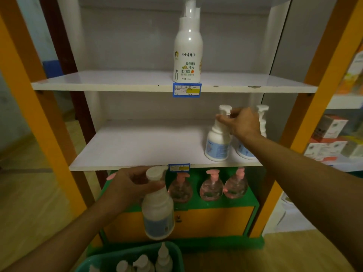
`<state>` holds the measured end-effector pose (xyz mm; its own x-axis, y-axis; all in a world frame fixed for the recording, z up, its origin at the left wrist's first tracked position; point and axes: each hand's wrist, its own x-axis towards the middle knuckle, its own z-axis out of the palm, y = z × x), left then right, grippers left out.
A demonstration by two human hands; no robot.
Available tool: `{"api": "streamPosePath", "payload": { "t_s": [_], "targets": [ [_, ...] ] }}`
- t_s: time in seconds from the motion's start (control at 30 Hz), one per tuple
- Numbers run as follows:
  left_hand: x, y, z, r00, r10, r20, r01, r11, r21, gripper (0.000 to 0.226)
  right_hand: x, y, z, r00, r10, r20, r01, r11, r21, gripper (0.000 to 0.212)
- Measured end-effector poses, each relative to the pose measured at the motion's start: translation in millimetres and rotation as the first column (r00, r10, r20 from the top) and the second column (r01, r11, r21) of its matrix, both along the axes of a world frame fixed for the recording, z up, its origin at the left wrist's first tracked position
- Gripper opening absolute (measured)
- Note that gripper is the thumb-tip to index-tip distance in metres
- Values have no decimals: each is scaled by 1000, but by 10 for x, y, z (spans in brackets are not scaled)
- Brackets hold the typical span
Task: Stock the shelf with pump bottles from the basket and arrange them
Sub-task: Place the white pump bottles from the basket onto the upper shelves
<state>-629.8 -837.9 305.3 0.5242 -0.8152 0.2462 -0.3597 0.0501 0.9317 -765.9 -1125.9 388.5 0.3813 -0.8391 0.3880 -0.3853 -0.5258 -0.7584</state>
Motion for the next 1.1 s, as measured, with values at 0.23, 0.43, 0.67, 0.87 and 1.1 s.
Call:
{"api": "streamPosePath", "payload": {
  "t_s": [0.23,0.43,0.67,0.87,1.1],
  "targets": [
    [5,4,-44,999,-8,-46,8,1000,-1,29,17,15,48,978,88,-191,-101,993,-57,54],
    [7,-10,-85,998,-8,-67,8,1000,11,30,-8,-55,1,983,84,-166,-105,987,-121,56],
    [49,-29,-135,998,-2,-67,3,1000,10,31,-58,-141,42,966,226,-127,-228,974,-1,72],
    [69,-30,-167,996,-23,-81,25,1000,16,40,-10,-213,49,967,205,-150,-211,977,-25,53],
    [15,-53,-64,998,23,-62,-21,999,43,29,-85,-176,3,966,254,-41,-254,967,0,75]
  ]
}}
